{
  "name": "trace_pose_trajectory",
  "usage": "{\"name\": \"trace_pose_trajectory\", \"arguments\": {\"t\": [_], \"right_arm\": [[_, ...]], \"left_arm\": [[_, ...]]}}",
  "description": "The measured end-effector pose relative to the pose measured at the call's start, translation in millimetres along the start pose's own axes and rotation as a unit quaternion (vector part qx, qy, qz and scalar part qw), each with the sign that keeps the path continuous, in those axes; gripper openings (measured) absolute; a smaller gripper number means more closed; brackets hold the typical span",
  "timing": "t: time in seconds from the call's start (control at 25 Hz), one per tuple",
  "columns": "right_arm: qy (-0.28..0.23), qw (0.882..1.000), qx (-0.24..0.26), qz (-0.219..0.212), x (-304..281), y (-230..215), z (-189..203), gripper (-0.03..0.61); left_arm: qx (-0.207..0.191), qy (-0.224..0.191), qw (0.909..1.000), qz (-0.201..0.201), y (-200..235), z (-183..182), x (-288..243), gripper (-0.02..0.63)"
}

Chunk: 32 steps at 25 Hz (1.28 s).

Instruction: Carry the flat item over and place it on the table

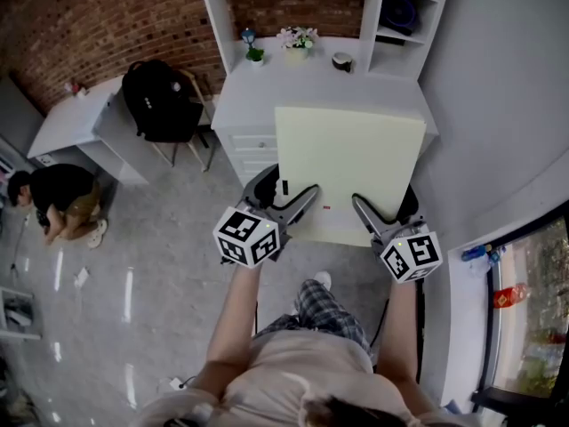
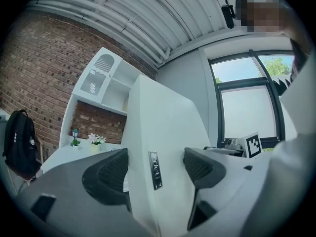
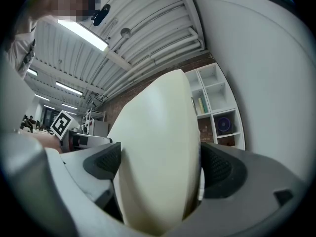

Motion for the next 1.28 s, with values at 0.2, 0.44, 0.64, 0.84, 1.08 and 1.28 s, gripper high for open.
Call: {"name": "trace_pose_trajectory", "arguments": {"t": [0.2, 0.44, 0.64, 0.84, 1.08, 1.28], "right_arm": [[0.003, 1.000, -0.002, 0.005, -17, -13, 4, 0.503], [0.002, 1.000, -0.001, -0.001, -47, -33, 11, 0.503], [0.003, 1.000, -0.003, -0.006, -97, -58, 11, 0.503], [0.004, 1.000, -0.008, -0.012, -166, -99, 20, 0.503], [0.008, 1.000, -0.016, -0.026, -266, -176, 32, 0.503], [0.021, 0.999, -0.027, -0.032, -342, -227, 32, 0.503]], "left_arm": [[0.003, 0.004, 1.0000, 0.004, 15, 2, -17, 0.345], [0.002, 0.002, 1.0000, 0.000, 40, 6, -42, 0.345], [0.001, 0.003, 1.0000, -0.006, 79, 0, -76, 0.345], [-0.003, 0.003, 0.9999, -0.012, 135, -1, -129, 0.345], [-0.002, 0.005, 0.9996, -0.027, 211, 2, -221, 0.345], [0.005, 0.013, 0.9991, -0.039, 268, -7, -285, 0.345]]}}
Point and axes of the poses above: the fingertips, and each gripper's own axes: x backward along the fingers, y to its left, z out of its underside, the point moved 9 cm from there along x, backward along the fingers, and after that the axes turned 4 degrees about -x, right-handed, at the moved point
